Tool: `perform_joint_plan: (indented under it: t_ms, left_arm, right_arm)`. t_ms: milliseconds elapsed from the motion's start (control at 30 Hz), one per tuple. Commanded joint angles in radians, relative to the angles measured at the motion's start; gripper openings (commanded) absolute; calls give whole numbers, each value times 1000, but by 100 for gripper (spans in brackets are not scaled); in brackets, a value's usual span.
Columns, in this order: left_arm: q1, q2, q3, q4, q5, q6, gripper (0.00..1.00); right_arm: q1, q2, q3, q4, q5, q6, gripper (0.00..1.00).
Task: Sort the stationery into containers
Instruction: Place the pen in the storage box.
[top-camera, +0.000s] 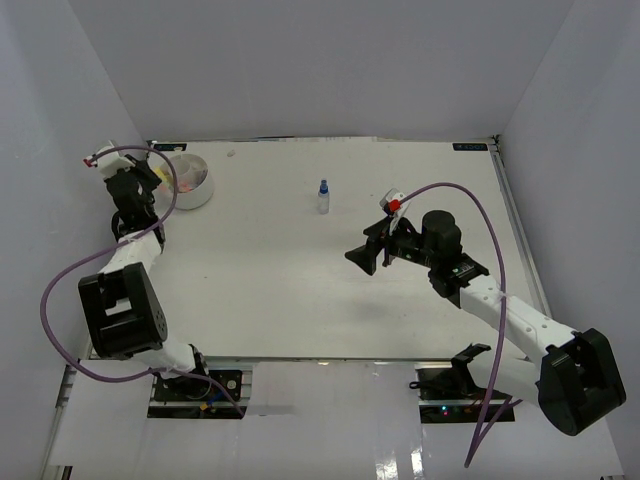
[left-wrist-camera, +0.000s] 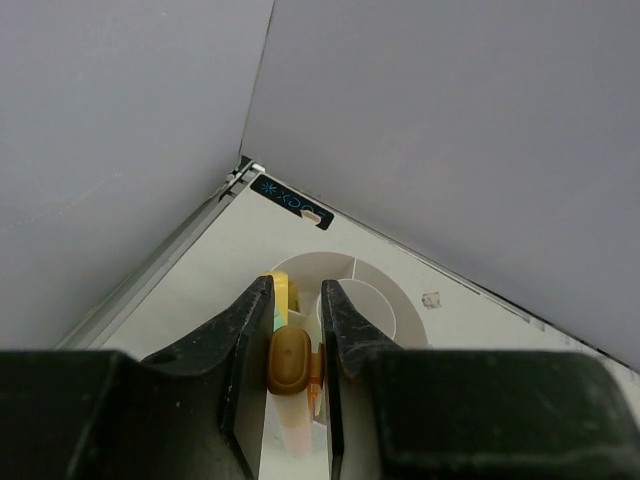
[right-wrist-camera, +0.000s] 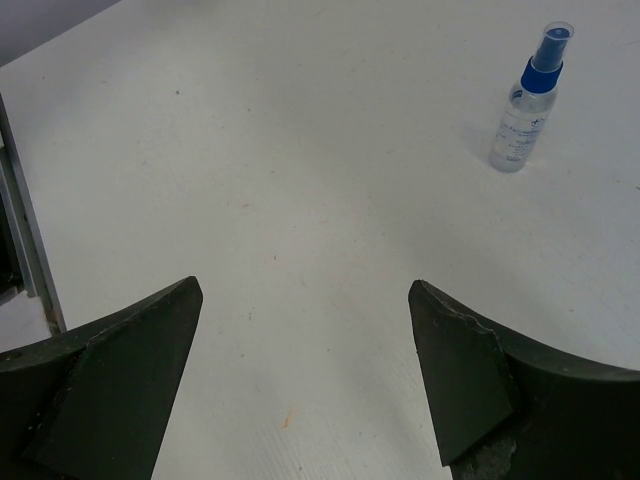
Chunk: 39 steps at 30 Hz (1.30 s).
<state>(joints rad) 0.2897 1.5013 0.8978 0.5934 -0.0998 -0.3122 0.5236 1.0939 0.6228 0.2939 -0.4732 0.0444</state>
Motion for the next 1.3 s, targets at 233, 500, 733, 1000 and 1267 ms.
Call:
perform_joint_plan:
  t_ms: [233,500,733,1000,1267]
  left_arm:
    - [25,117,102,221,89,-4,0]
    - [25,200,107,243,83,-42,0]
    - [23,263,96,253,98,-31,0]
    - [3,333,90,345,172,35,0]
    - [-6,370,87,362,184,81,1]
  right_arm:
    - [-4,18,-5,34,-22,-11,90]
    - [-5,34,-8,37,-15,-11,90]
    - [-4,40,-11,40,-7,-12,90]
    - [-4,49,-12,44,-1,-12,90]
    - [-4,54,-11,44,-4,-14,90]
